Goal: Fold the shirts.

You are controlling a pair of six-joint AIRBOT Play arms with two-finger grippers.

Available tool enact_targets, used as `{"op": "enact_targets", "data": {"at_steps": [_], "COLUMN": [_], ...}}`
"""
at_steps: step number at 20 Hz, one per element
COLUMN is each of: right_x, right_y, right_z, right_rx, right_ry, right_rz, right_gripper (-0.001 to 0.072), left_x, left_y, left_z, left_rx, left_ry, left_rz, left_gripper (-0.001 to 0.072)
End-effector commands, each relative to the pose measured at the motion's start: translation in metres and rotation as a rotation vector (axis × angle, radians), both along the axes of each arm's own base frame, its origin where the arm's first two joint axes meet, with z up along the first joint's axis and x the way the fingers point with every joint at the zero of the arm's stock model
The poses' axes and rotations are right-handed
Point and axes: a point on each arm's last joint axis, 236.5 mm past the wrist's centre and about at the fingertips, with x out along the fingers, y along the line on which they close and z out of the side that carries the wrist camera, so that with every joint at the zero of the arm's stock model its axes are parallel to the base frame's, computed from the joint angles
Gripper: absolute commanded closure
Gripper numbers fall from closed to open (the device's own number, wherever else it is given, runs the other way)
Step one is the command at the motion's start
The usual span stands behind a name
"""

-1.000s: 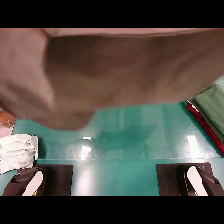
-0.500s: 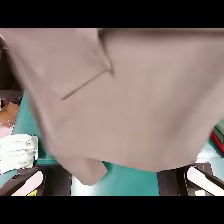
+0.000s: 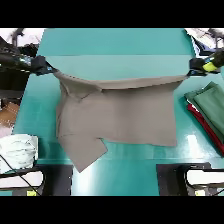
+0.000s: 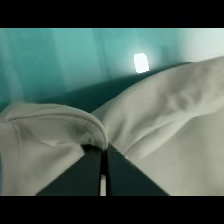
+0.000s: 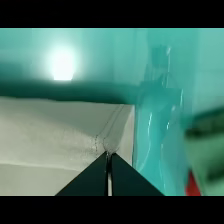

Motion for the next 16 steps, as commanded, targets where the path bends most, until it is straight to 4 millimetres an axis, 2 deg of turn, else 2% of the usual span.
{"op": "enact_targets", "data": {"at_steps": [1,4,6,8,10,12,14,16], "right_x": [0.050,0.081,0.097,0.100,0.095,0.083,0.064,0.039], "right_y": [0.001,0.005,0.008,0.016,0.021,0.032,0.038,0.042], "right_z": [-0.030,-0.024,-0.013,-0.011,-0.019,-0.033,-0.049,-0.070], "right_rx": [-0.003,-0.016,-0.019,-0.022,-0.018,-0.013,-0.028,-0.088], "right_ry": [-0.099,-0.221,-0.301,-0.317,-0.281,-0.210,-0.122,-0.010], "right_rz": [-0.059,-0.069,-0.073,-0.058,-0.045,-0.017,0.013,0.060], "right_gripper": [0.0702,0.0702,0.0702,0.0702,0.0702,0.0703,0.0702,0.0702], "left_x": [0.061,0.093,0.099,0.100,0.098,0.089,0.066,0.035], "left_y": [0.024,0.049,0.050,0.049,0.048,0.046,0.040,0.035], "left_z": [-0.020,-0.009,-0.010,-0.016,-0.017,-0.028,-0.048,-0.069], "left_rx": [0.057,0.102,0.122,0.141,0.145,0.172,0.210,0.244], "left_ry": [-0.152,-0.284,-0.314,-0.315,-0.309,-0.267,-0.172,-0.047], "left_rz": [0.131,0.235,0.233,0.210,0.203,0.157,0.066,-0.039], "left_gripper": [0.0681,0.0681,0.0681,0.0681,0.0681,0.0681,0.0681,0.0681]}}
